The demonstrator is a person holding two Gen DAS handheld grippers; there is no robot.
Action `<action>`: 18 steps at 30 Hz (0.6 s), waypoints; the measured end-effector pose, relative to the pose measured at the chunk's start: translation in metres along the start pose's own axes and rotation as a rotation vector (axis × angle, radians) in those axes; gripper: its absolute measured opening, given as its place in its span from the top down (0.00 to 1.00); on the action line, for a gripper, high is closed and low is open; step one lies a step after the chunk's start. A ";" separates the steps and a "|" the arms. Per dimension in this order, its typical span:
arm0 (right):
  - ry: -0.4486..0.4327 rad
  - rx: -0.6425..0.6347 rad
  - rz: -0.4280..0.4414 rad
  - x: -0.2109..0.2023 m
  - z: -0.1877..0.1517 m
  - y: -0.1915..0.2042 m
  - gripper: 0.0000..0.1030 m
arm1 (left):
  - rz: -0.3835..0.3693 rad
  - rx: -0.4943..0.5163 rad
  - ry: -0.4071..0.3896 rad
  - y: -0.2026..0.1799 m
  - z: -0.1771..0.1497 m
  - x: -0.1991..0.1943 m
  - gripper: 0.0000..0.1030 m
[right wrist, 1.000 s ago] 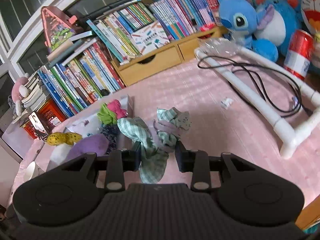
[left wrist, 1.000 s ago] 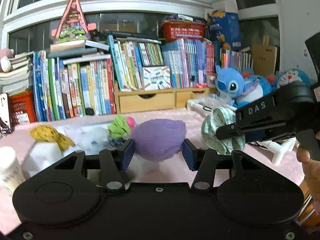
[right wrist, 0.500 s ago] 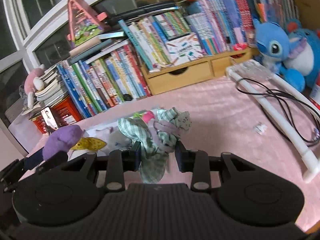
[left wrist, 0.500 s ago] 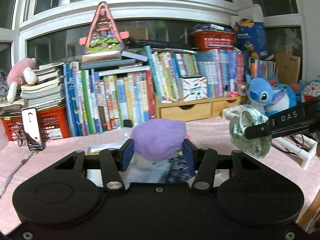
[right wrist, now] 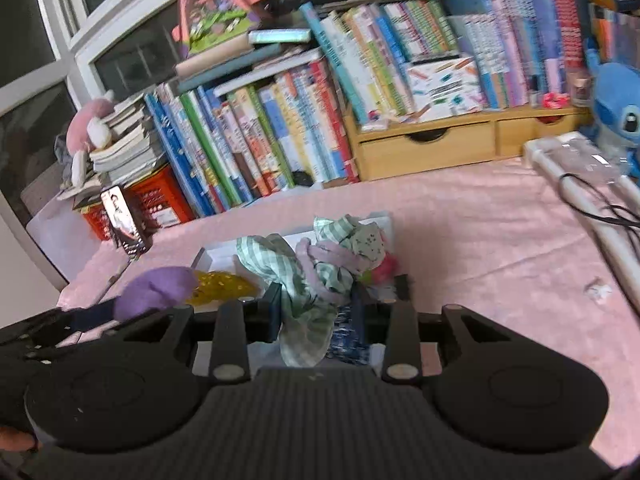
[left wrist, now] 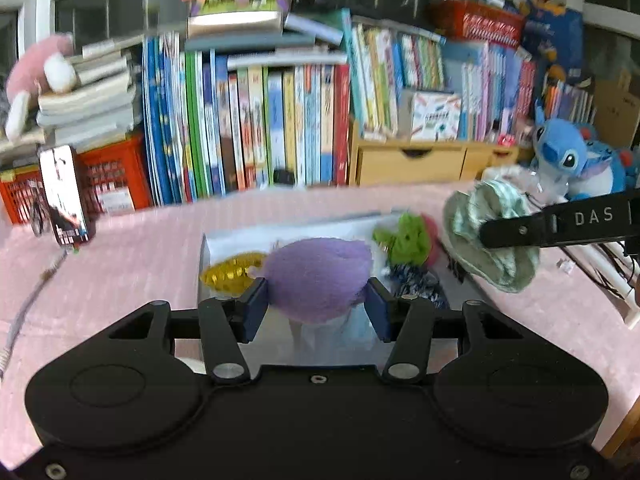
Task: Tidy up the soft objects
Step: 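Carry the purple pompom with the left tool while the right tool carries the checkered cloth to the tray, then open the left tool over the tray while the right tool releases the checkered cloth there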
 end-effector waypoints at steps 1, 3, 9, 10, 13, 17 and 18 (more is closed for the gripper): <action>0.012 -0.003 0.007 0.005 -0.001 0.003 0.62 | -0.006 -0.012 0.020 0.001 -0.002 0.005 0.52; 0.040 -0.013 0.018 0.017 -0.003 0.010 0.62 | -0.010 -0.021 0.048 0.001 -0.007 0.014 0.52; 0.122 -0.008 0.011 0.052 -0.013 0.015 0.62 | 0.028 -0.021 0.089 -0.002 -0.021 0.038 0.52; 0.134 -0.005 0.008 0.057 -0.015 0.014 0.62 | 0.032 -0.017 0.089 -0.004 -0.022 0.041 0.52; 0.164 0.011 0.001 0.071 -0.018 0.013 0.62 | 0.051 -0.006 0.088 -0.008 -0.027 0.050 0.52; 0.198 0.029 -0.008 0.084 -0.022 0.010 0.62 | 0.072 -0.015 0.098 -0.010 -0.031 0.062 0.52; 0.204 0.031 -0.011 0.087 -0.024 0.010 0.62 | 0.079 -0.012 0.097 -0.011 -0.031 0.065 0.52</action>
Point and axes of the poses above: each gripper's, at about its wrist camera, not at the fingertips, and x roughly the way its jaws point, y to its left, z to its top, the point moved 4 cm from there along x, roughly the way its jaws point, and after that the axes turned 11 degrees about -y, right-handed, at the moved point
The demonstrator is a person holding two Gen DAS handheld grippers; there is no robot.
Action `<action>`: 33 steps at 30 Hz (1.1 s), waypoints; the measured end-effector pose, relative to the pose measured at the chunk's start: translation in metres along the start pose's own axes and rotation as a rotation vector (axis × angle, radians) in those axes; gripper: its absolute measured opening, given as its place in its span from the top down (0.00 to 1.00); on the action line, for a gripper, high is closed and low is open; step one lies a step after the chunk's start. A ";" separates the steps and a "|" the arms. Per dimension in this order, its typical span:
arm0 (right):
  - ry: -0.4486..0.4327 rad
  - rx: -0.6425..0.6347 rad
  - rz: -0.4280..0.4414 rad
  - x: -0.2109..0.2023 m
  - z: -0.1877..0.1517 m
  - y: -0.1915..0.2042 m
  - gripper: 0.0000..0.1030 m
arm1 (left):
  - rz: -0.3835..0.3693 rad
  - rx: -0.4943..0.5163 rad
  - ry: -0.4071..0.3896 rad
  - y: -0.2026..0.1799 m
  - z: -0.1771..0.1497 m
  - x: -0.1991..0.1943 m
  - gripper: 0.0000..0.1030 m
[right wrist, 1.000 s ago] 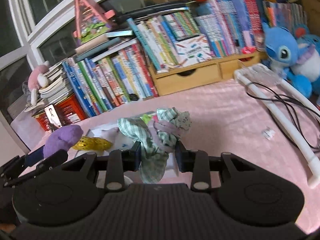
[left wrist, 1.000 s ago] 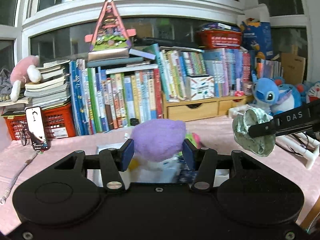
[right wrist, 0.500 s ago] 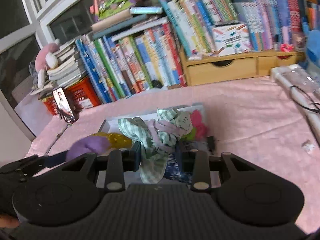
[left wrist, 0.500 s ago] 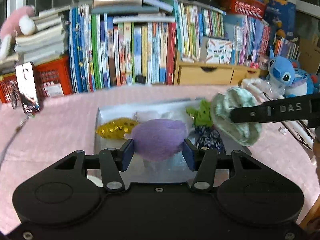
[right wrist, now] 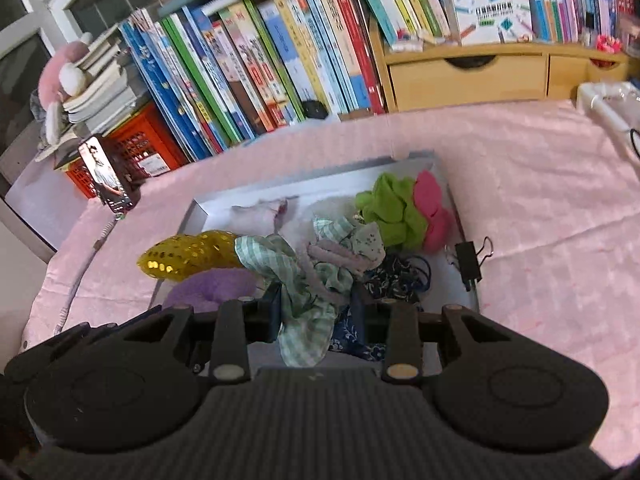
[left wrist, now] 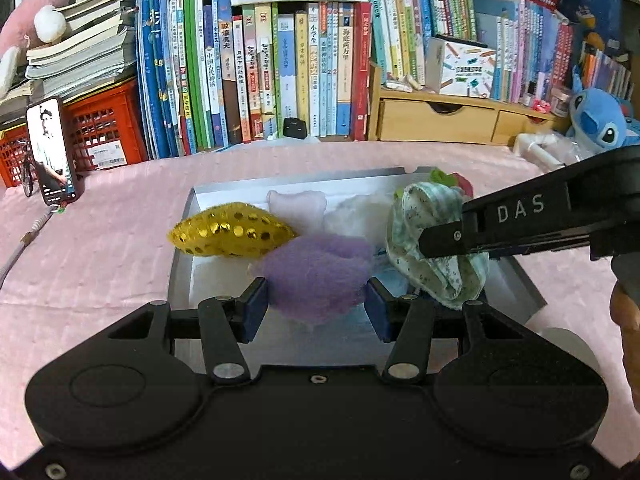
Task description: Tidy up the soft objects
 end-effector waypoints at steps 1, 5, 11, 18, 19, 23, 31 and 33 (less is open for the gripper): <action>0.005 0.001 -0.004 0.003 -0.001 -0.001 0.62 | 0.007 0.006 -0.002 -0.001 0.000 0.002 0.52; 0.028 0.004 -0.027 0.014 -0.005 -0.006 0.62 | 0.022 0.013 -0.010 -0.005 0.000 0.008 0.52; 0.052 0.009 -0.038 0.027 -0.008 -0.011 0.62 | 0.042 0.014 -0.023 -0.006 0.000 0.017 0.52; 0.060 0.006 -0.047 0.034 -0.005 -0.008 0.62 | 0.049 -0.020 0.001 -0.002 0.006 0.033 0.51; 0.061 0.005 -0.048 0.034 -0.004 -0.008 0.62 | 0.048 -0.031 0.004 0.000 0.008 0.036 0.51; 0.064 0.003 -0.049 0.038 -0.001 -0.007 0.62 | 0.039 -0.054 0.012 0.004 0.010 0.043 0.50; 0.055 0.016 -0.033 0.038 0.000 -0.007 0.55 | -0.005 -0.106 0.025 0.010 0.012 0.038 0.46; 0.047 0.019 -0.024 0.035 0.003 -0.006 0.53 | -0.009 -0.122 0.030 0.012 0.013 0.036 0.41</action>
Point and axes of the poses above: each gripper's, at about its wrist camera, not at the fingertips, and x roughly the way its jaws point, y to its left, z to its top, the point moved 4 cm from there along x, roughly the way its jaws point, and after that the axes turned 11 degrees about -y, right-handed, at the moved point
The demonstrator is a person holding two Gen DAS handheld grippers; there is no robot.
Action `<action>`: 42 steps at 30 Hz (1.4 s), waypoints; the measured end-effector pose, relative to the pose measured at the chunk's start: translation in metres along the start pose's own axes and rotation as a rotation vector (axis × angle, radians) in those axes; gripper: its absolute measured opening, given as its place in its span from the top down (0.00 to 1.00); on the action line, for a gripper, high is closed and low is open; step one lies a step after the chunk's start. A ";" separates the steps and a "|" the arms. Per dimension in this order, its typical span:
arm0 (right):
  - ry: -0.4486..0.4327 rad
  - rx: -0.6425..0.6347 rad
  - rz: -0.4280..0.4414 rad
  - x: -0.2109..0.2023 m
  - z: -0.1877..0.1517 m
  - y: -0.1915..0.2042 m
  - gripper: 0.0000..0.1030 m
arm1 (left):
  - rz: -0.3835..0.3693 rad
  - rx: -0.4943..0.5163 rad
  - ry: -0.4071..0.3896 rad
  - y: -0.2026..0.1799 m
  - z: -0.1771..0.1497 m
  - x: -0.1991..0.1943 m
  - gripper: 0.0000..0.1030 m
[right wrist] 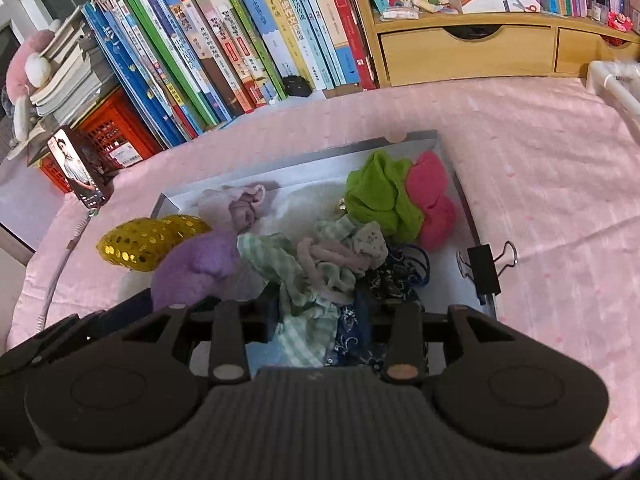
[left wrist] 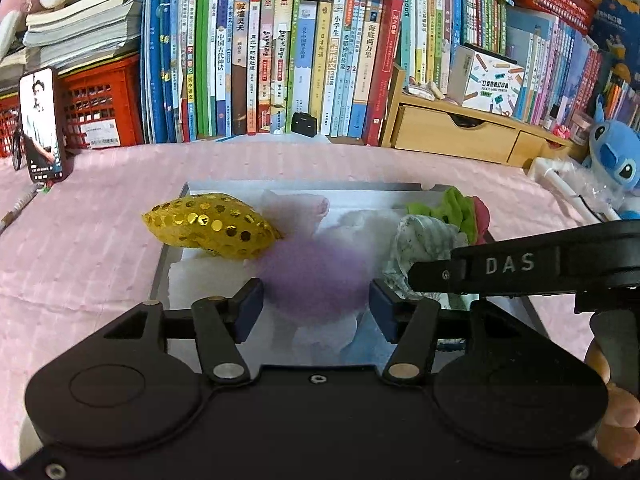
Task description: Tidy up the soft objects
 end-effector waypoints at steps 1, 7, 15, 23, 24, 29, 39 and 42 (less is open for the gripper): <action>-0.003 -0.003 0.006 -0.002 0.001 0.001 0.47 | -0.003 -0.011 0.002 0.001 0.001 -0.002 0.35; -0.029 -0.035 0.024 -0.013 0.007 0.008 0.33 | -0.010 0.006 -0.025 0.002 0.011 -0.016 0.27; -0.078 -0.047 0.043 -0.035 0.014 0.013 0.23 | -0.023 0.011 -0.048 0.005 0.018 -0.040 0.21; -0.153 -0.102 0.059 -0.069 0.011 0.021 0.18 | -0.039 0.044 -0.079 0.001 0.015 -0.071 0.18; -0.164 -0.109 0.059 -0.073 0.010 0.022 0.17 | -0.043 0.047 -0.085 0.001 0.015 -0.075 0.18; -0.238 -0.170 0.065 -0.105 0.002 0.027 0.15 | -0.079 0.051 -0.125 -0.002 0.012 -0.104 0.17; -0.425 -0.208 0.021 -0.164 -0.026 0.022 0.15 | -0.138 0.072 -0.184 -0.010 -0.008 -0.163 0.15; -0.461 -0.217 0.012 -0.177 -0.036 0.021 0.15 | -0.142 0.085 -0.191 -0.010 -0.015 -0.174 0.15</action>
Point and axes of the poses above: each gripper's, at about its wrist camera, not at the fingertips, and x roughly the way its jaws point, y to its left, z to its top, the point moved 4 cm from there along x, roughly the way its jaws point, and after that the axes turned 11 degrees about -y, right-handed, at the moved point
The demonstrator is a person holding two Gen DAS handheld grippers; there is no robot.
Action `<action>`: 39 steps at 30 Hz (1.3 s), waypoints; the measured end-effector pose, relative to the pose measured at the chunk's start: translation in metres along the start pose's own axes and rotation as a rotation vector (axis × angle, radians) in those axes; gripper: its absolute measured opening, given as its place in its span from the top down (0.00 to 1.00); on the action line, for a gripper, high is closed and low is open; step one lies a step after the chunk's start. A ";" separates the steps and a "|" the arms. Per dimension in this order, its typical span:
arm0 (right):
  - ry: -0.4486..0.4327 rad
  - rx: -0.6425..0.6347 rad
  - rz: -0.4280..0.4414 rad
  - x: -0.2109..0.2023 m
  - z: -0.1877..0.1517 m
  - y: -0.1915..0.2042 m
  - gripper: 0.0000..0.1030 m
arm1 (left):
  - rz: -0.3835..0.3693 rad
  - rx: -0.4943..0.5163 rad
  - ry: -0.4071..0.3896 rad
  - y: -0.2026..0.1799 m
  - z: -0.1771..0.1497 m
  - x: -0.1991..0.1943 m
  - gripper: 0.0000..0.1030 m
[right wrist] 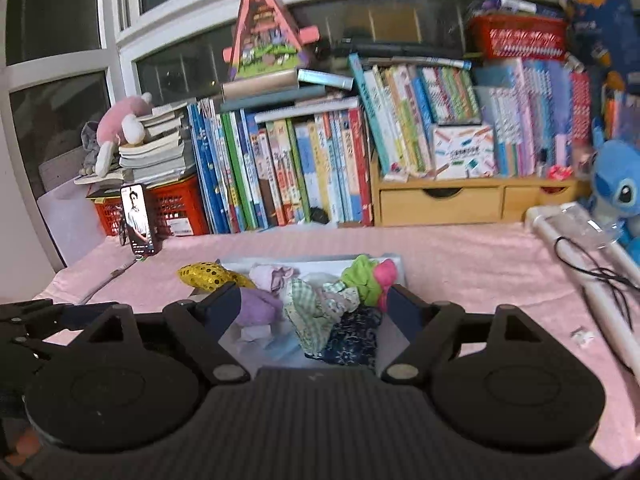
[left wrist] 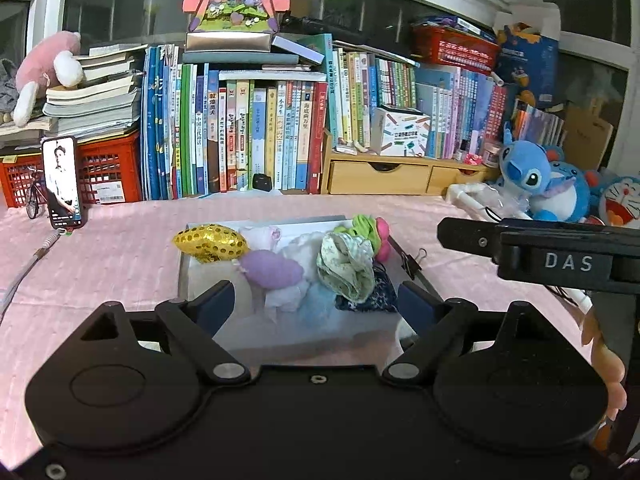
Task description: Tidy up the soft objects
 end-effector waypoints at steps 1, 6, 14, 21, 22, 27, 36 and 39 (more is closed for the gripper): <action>-0.010 -0.001 -0.001 -0.005 -0.001 0.000 0.15 | 0.001 0.005 -0.004 0.000 -0.001 -0.004 0.15; -0.064 -0.023 -0.019 -0.029 -0.009 0.001 0.14 | 0.010 0.016 -0.031 0.001 -0.009 -0.021 0.14; -0.137 -0.068 -0.034 -0.064 -0.038 0.009 0.10 | 0.028 -0.069 -0.012 0.013 -0.052 -0.043 0.13; -0.178 -0.102 -0.019 -0.077 -0.072 0.019 0.02 | 0.081 -0.091 0.005 0.026 -0.093 -0.049 0.12; -0.184 -0.108 -0.018 -0.078 -0.076 0.020 0.01 | 0.093 -0.087 0.002 0.026 -0.097 -0.049 0.12; -0.186 -0.117 -0.015 -0.078 -0.096 0.025 0.00 | 0.137 -0.053 0.000 0.026 -0.115 -0.046 0.11; -0.117 -0.127 -0.072 -0.064 -0.137 0.023 0.00 | 0.200 -0.007 0.008 0.026 -0.141 -0.033 0.09; -0.115 -0.158 -0.106 -0.061 -0.151 0.023 0.00 | 0.221 -0.010 0.014 0.026 -0.152 -0.028 0.09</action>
Point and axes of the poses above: each gripper's, at about its wrist camera, not at the fingertips, and x roughly the way its jaws point, y to its left, z to its top, the point moved 4 cm from there along x, roughly the way its jaws point, and after that the axes turned 11 degrees about -y, right-handed, at the moved point
